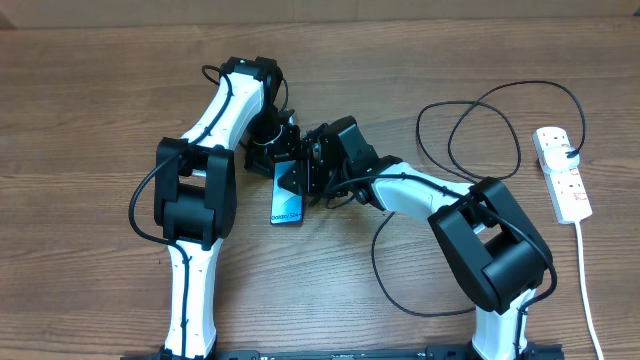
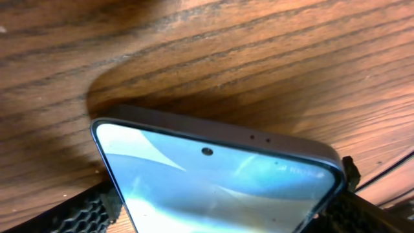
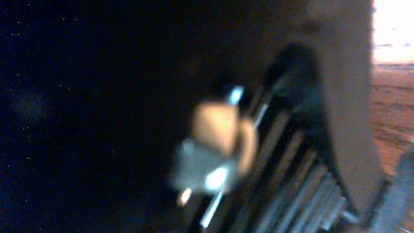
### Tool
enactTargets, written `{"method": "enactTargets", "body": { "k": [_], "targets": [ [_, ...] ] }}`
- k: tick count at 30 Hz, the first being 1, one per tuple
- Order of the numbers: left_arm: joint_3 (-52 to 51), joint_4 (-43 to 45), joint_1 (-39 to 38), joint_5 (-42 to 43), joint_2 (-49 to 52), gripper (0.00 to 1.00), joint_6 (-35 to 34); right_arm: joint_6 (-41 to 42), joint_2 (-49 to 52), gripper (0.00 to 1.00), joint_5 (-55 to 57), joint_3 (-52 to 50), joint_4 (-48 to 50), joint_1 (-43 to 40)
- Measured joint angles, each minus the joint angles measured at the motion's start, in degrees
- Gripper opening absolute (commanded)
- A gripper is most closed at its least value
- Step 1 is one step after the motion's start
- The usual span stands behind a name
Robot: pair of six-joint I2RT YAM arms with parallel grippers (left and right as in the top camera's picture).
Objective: Plug charger to phone and switch on socket
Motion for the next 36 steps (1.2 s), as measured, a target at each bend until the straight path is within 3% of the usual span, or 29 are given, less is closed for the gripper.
{"method": "enactTargets", "body": {
  "k": [13, 17, 25, 31, 36],
  "targets": [
    [0.13, 0.11, 0.07, 0.61, 0.00, 1.00, -1.22, -2.08, 0.00, 0.20, -1.01, 0.00, -0.74, -0.81],
    [0.13, 0.13, 0.07, 0.57, 0.00, 1.00, -1.20, -2.19, -0.02, 0.04, -0.59, 0.00, -0.94, -0.70],
    [0.13, -0.74, 0.74, 1.31, 0.00, 1.00, 0.96, -0.98, -0.07, 0.04, -2.08, 0.00, -1.16, -0.79],
    [0.07, -1.79, 3.48, 11.87, 0.76, 0.99, 9.42, -0.13, 0.55, 0.04, -6.95, -0.09, -2.21, -2.49],
    [-0.26, -1.46, 5.62, 24.24, 2.45, 0.93, 18.62, 0.04, 1.64, 0.04, -13.62, -1.25, 0.31, -4.59]
  ]
}}
